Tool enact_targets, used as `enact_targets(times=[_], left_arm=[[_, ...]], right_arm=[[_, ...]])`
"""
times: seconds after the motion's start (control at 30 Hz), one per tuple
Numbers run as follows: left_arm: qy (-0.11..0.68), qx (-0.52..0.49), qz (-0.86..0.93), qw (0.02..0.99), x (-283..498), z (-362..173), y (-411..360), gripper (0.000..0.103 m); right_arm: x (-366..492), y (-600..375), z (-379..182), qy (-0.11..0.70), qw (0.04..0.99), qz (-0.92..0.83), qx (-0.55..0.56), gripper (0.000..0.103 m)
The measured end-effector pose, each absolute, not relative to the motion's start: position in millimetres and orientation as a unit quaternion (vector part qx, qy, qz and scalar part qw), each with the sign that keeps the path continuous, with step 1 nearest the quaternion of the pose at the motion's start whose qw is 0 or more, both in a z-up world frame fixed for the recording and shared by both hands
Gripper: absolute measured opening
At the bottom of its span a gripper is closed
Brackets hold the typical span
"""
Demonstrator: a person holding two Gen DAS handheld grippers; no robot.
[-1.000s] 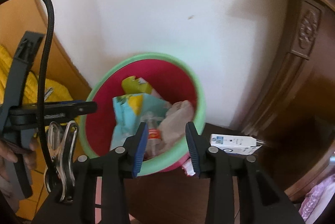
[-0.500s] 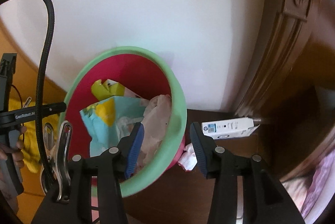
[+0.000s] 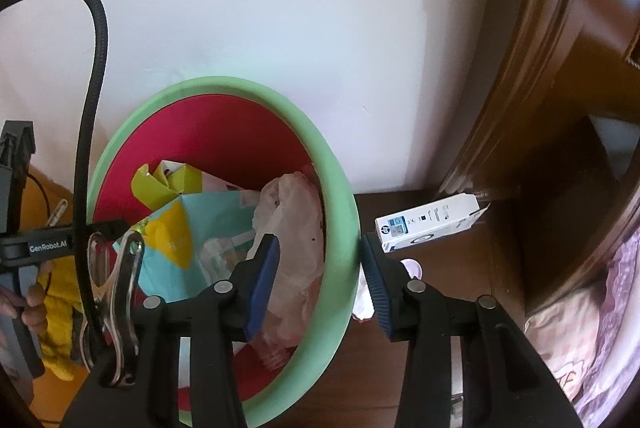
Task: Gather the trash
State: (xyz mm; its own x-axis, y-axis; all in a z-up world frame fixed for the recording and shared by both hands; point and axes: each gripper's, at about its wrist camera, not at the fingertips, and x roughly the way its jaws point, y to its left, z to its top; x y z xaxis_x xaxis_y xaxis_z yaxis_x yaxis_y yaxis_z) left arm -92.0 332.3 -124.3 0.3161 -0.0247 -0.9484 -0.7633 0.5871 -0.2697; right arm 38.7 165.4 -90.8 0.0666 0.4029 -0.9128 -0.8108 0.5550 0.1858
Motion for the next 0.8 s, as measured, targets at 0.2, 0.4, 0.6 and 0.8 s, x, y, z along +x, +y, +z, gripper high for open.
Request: enact_targets(times=[0.2,0.4,0.6,0.8], left_arm=[[0.541,-0.349,0.263,0.719,-83,-135,324,0.033],[0.551,-0.317,0.285,0.718,-79,-137,315,0.024],[0.55,-0.339,0.305,0.7,-101,-136,306,0.021],[0.518,-0.378,0.335,0.69,-153,-128,298,0.021]], right_arm=[[42,165,-108,0.555,0.686,0.427,-0.196,0.038],[38,161,-116,0.553,0.689,0.424,-0.201,0.026],[29,153,-114,0.551,0.688,0.429,-0.198,0.024],[7,156,-103,0.539,0.677,0.46,-0.2,0.024]])
